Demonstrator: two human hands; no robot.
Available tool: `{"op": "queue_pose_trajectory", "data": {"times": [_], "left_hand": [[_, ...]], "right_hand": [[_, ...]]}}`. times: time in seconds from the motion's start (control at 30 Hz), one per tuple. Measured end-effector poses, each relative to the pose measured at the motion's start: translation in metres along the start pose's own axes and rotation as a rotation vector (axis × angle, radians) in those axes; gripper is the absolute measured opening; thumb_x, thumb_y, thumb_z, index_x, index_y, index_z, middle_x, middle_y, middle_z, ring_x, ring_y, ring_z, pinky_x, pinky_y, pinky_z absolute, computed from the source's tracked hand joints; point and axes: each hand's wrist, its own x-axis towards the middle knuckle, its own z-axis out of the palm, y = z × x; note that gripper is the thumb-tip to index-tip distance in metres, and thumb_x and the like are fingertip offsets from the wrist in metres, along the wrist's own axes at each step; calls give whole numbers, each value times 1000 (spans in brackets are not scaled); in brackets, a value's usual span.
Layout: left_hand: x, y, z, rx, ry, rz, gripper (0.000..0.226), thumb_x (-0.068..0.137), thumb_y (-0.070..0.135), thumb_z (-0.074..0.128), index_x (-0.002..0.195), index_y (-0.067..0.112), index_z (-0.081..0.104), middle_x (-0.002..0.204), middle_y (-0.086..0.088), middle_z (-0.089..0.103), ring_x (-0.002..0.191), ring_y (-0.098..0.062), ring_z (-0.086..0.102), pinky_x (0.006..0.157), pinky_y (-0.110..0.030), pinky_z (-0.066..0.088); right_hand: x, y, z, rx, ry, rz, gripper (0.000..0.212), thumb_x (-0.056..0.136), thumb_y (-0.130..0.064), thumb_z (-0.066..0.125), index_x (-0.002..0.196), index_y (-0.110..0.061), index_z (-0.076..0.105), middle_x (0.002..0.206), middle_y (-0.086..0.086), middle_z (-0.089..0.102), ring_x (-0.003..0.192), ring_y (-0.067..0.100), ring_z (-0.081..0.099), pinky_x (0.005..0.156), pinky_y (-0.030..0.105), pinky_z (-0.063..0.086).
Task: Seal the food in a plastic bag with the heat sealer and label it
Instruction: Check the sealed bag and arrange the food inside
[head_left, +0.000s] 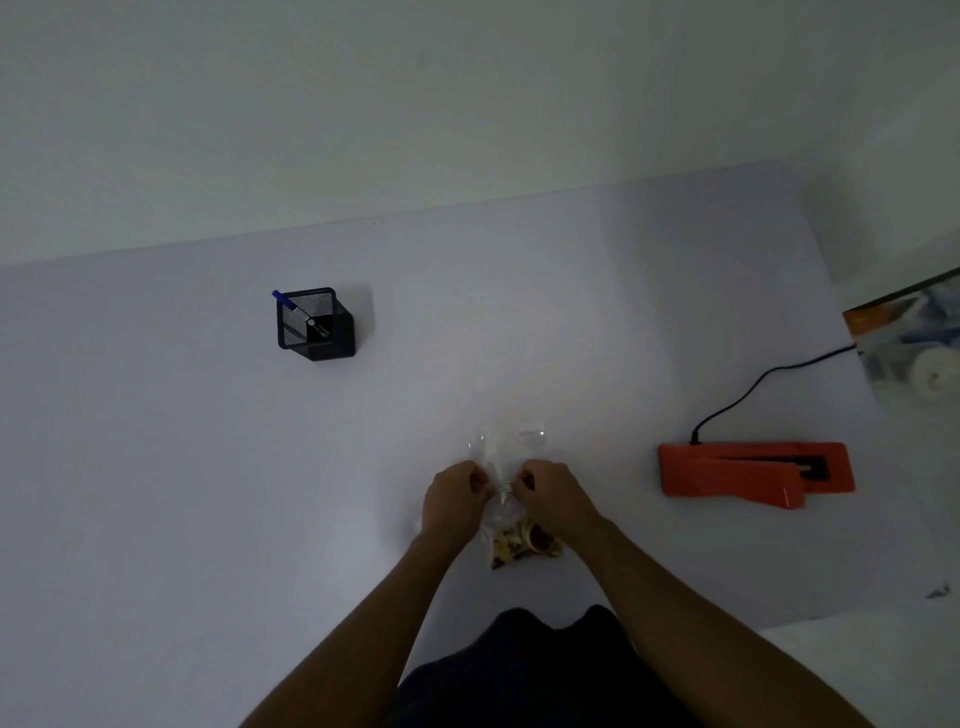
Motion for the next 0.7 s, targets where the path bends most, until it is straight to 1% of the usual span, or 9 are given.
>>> {"op": "queue_pose_trajectory", "data": {"times": [0.07,0.13,0.23,0.33,0.4,0.47,0.57,0.63,0.7], "left_hand": [[2,0,0,13,9,-3,2,87,21,69,86,19,70,84,3,70,77,-13,64,64,-21,46],[4,0,1,19,13,-10,7,87,26,69,84,20,69,81,4,70,76,-14,66,63,-23,48],[4,4,2,55,11,-22,24,83,42,73,80,20,64,76,5,67,70,-13,62,61,-27,49],[2,12,4,91,36,-39,39,78,53,74,78,16,61,73,1,65,65,-16,62,55,-28,46],[1,16,5,113,48,-48,40,77,53,74,78,15,60,72,0,64,64,-16,61,55,-28,45],[0,18,6,142,53,-50,37,80,50,74,78,16,59,75,1,63,63,-15,59,55,-27,46],[0,20,7,169,54,-54,34,81,47,74,79,16,59,77,1,63,63,-14,58,55,-27,48],[0,21,6,181,55,-57,38,80,49,73,79,15,59,77,0,63,62,-13,56,54,-25,45],[-1,24,5,190,54,-62,42,78,53,73,79,14,59,77,-1,63,62,-14,57,53,-26,43]], "right_hand": [[1,1,0,7,-14,-4,27,93,-18,56,75,1,60,67,13,61,56,17,51,53,31,42],[2,2,0,1,-13,-4,28,93,-20,56,73,0,60,66,11,59,56,15,49,52,29,40],[2,2,1,-10,-10,8,28,93,-21,56,71,-5,59,65,7,58,56,14,50,50,25,38],[3,0,2,-28,-4,28,25,93,-21,57,73,-6,62,67,6,60,57,15,53,50,25,39],[3,0,2,-31,-1,31,25,94,-21,57,76,-5,64,68,7,63,58,16,55,53,29,44],[3,0,3,-32,2,30,26,94,-22,57,78,-4,65,71,9,66,59,17,57,56,34,49],[3,0,3,-51,6,31,25,94,-23,57,75,-8,63,68,4,62,59,15,55,57,33,50],[3,0,4,-58,16,36,24,94,-25,59,73,-12,59,66,0,57,59,14,54,58,34,50],[4,2,5,-58,43,55,27,92,-32,64,72,-15,59,66,-1,58,59,14,57,58,34,51]]}}
